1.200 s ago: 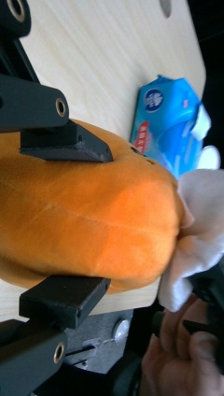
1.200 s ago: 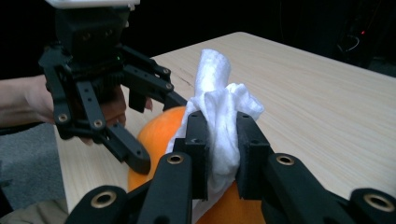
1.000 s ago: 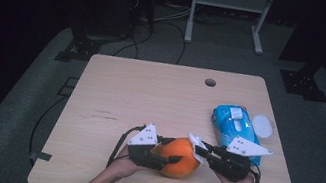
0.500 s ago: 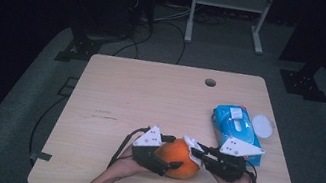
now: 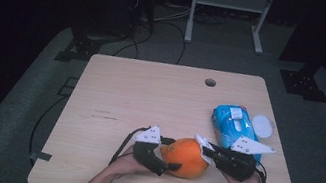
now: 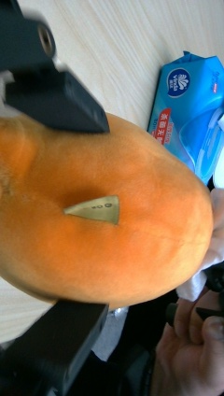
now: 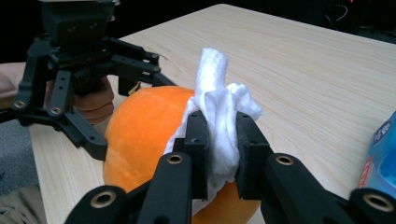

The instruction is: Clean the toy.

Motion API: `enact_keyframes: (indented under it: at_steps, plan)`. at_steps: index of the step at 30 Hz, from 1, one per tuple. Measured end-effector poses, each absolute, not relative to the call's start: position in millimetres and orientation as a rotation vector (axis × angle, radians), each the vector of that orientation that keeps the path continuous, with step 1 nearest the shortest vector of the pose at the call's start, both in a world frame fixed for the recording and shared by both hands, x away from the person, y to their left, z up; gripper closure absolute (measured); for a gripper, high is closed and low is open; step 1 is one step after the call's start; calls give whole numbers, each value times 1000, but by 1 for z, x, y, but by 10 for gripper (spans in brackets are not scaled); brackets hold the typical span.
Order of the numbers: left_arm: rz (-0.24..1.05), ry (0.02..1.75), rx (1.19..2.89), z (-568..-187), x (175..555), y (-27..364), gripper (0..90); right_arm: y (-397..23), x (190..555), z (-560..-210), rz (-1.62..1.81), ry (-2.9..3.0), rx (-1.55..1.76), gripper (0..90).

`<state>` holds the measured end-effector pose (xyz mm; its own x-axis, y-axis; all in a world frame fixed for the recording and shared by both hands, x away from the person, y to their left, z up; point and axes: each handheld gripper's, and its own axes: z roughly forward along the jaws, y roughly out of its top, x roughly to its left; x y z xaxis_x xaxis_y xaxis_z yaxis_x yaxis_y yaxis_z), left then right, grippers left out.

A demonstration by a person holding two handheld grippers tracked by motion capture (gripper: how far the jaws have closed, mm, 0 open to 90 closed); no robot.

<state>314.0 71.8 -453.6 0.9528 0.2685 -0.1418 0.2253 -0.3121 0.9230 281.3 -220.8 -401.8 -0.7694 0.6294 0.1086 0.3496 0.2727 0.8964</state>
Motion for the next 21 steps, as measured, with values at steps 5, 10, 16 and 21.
enact_keyframes:
  at_steps: [5, 10, 16, 21]
  plan:
    - [132, 331, 1908, -435, 305, 73, 419, -222, 279, -395, 1536, 2235, 900, 770]
    - [212, 295, 1905, -416, 296, 74, 436, -212, 266, -378, 1631, 2176, 805, 771]
    - [241, 287, 1873, -403, 292, 80, 445, -207, 264, -374, 1627, 2174, 773, 772]
    - [260, 286, 1923, -406, 291, 77, 451, -207, 273, -386, 1597, 2207, 846, 772]
